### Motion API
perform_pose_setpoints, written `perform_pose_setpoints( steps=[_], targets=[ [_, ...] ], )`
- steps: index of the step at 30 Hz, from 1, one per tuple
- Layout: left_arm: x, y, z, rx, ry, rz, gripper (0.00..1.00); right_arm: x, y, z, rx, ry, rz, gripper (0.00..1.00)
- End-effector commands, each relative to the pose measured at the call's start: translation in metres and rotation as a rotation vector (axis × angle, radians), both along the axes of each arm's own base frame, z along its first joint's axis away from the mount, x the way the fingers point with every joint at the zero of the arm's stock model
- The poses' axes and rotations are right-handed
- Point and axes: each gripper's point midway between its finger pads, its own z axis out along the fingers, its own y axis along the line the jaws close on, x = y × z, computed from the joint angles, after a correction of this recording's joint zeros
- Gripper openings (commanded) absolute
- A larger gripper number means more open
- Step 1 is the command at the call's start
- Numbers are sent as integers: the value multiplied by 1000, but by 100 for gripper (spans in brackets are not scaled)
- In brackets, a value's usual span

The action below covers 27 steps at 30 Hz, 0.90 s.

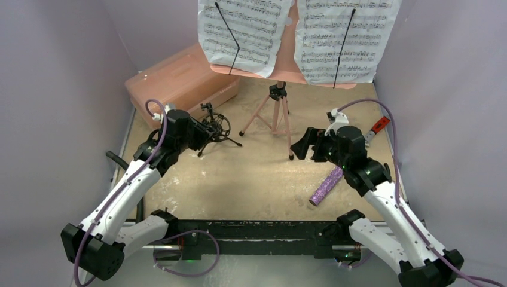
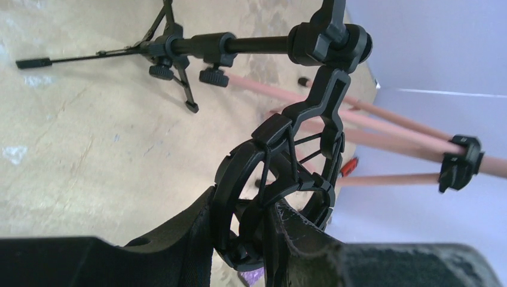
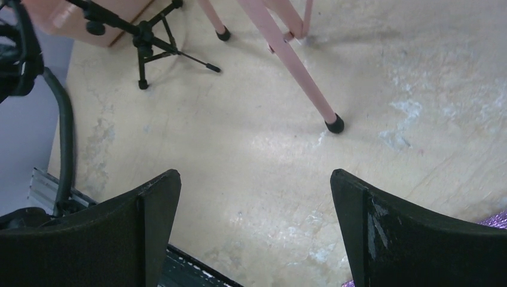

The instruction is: Set up the instrument practice props

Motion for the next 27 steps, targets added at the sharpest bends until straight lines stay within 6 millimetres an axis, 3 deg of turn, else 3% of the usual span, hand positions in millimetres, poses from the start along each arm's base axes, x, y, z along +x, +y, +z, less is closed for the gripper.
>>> perform_pose_setpoints(
  steps=[1,4,7,11,15,18,27],
  targets=[
    [-24,-15,-9,-57,56,-56,0,-1,3,-16,64,106,-63,98],
    [-35,-26,-12,-51,63,-126,0,-2,0,-23,99,136,-108,98],
    [-48,-25,-24,-15,111,-158,0,-3,-3,-28,120,158,-147,98],
    [-58,-29,-31,-36,146,-188,29,-8,-10,-38,130,198,-204,98],
    [-54,-34,-16,-67,90,-202,60,-12,-16,-50,121,256,-253,98],
    [-50,-36,-5,-75,48,-211,72,-13,-18,-55,112,282,-274,98],
    [-49,-35,2,-80,16,-210,80,-8,-24,-65,99,313,-336,98]
  ],
)
